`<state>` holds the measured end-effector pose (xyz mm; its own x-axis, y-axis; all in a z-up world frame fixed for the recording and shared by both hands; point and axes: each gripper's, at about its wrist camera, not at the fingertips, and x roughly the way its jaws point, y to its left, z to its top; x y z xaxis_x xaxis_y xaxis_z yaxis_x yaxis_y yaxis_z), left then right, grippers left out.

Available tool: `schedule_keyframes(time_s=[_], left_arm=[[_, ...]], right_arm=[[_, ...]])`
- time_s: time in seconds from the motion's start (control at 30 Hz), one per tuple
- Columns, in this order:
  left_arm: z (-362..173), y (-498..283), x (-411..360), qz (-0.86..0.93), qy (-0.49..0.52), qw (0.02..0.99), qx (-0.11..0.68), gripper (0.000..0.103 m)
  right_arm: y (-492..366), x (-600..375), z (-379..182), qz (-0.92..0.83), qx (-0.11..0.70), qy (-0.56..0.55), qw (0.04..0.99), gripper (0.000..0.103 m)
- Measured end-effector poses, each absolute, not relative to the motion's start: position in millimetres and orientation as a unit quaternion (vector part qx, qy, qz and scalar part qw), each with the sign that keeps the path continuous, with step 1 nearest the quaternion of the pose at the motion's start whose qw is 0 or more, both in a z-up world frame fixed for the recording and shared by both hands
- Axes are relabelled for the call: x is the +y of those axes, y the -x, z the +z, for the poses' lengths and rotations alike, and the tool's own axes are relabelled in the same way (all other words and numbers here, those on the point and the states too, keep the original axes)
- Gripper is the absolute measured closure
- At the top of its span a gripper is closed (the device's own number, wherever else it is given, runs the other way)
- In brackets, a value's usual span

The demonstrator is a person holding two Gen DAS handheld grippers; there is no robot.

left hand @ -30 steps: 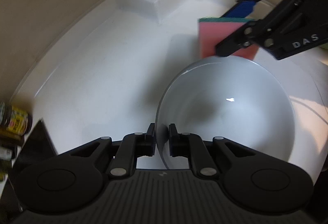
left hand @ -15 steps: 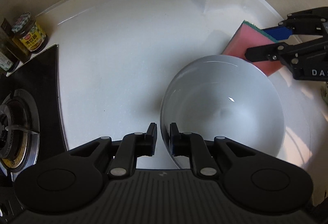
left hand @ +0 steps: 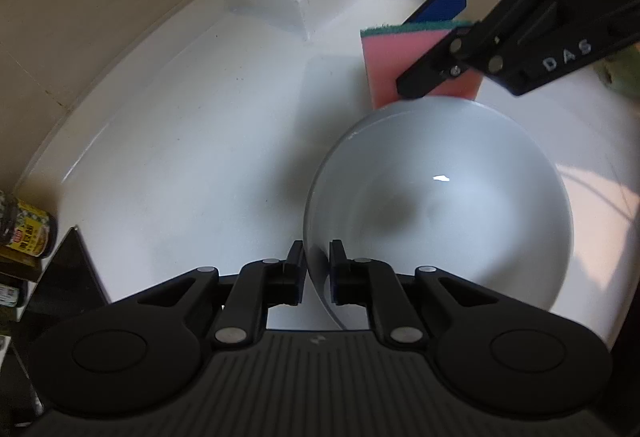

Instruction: Clean bowl

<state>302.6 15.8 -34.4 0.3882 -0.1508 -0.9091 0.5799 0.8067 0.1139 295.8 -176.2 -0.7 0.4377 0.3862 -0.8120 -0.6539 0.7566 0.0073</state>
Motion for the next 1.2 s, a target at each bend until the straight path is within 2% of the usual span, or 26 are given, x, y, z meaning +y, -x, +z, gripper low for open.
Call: schedule_keyframes(time_s=[0.2, 0.33, 0.43, 0.73, 1.03, 1.13, 1.2], left_arm=[[-27, -280, 43, -0.148, -0.088, 0.837, 0.519, 0.093], [-30, -268, 47, -0.131, -0.064, 0.838, 0.525, 0.092], [-32, -270, 46, -0.132, -0.075, 0.838, 0.524, 0.093], [-36, -288, 30, -0.205, -0.194, 0.823, 0.493, 0.093], [-39, -281, 29, -0.259, -0.238, 0.812, 0.467, 0.090], [-37, -285, 33, -0.247, -0.218, 0.814, 0.478, 0.089], [-34, -287, 40, -0.205, -0.166, 0.828, 0.495, 0.079]], right_arm=[[-292, -188, -5, 0.305, 0.429, 0.114, 0.842, 0.075], [-285, -202, -7, 0.300, 0.426, 0.080, 0.850, 0.075], [-281, -206, -6, 0.302, 0.425, 0.079, 0.850, 0.075], [-284, -204, -7, 0.294, 0.423, 0.085, 0.853, 0.075], [-289, -202, -8, 0.284, 0.421, 0.077, 0.858, 0.075], [-289, -198, -8, 0.280, 0.419, 0.087, 0.859, 0.075], [-288, -200, -8, 0.280, 0.419, 0.078, 0.860, 0.075]])
